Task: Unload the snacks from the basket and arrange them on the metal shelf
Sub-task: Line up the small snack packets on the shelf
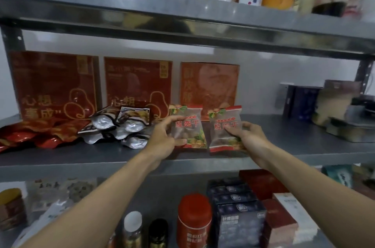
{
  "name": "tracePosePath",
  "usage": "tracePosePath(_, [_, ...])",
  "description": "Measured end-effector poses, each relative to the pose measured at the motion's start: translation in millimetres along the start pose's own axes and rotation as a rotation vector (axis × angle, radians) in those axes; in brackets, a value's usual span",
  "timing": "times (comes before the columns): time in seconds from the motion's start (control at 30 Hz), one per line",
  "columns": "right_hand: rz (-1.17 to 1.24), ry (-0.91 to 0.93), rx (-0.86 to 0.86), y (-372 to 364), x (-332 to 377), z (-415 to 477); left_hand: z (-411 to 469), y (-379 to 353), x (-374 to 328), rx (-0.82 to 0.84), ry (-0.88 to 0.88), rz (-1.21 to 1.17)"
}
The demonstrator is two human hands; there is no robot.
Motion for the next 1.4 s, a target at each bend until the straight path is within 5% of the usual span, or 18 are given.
tracePosePath(0.3, [-0.041, -0.020, 0.040, 13.8, -27.0, 66.4, 47.3, -40.6, 28.2, 0.090, 0.141, 0.183])
tracePosePath(1.4, [-0.200, 0.013, -0.051, 53.3, -49.7, 105.2, 60.9, -87.1, 37.1, 0.267, 0.042, 0.652])
Point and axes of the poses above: each hand's wrist, its own z-axis towards the middle knuckle, its own y-axis out of the back of the hand, x = y × z, the point moved 2 cm from there along z, towards the middle knuckle, and after that the axes turned 7 degrees about -x, right-handed, at the moved point
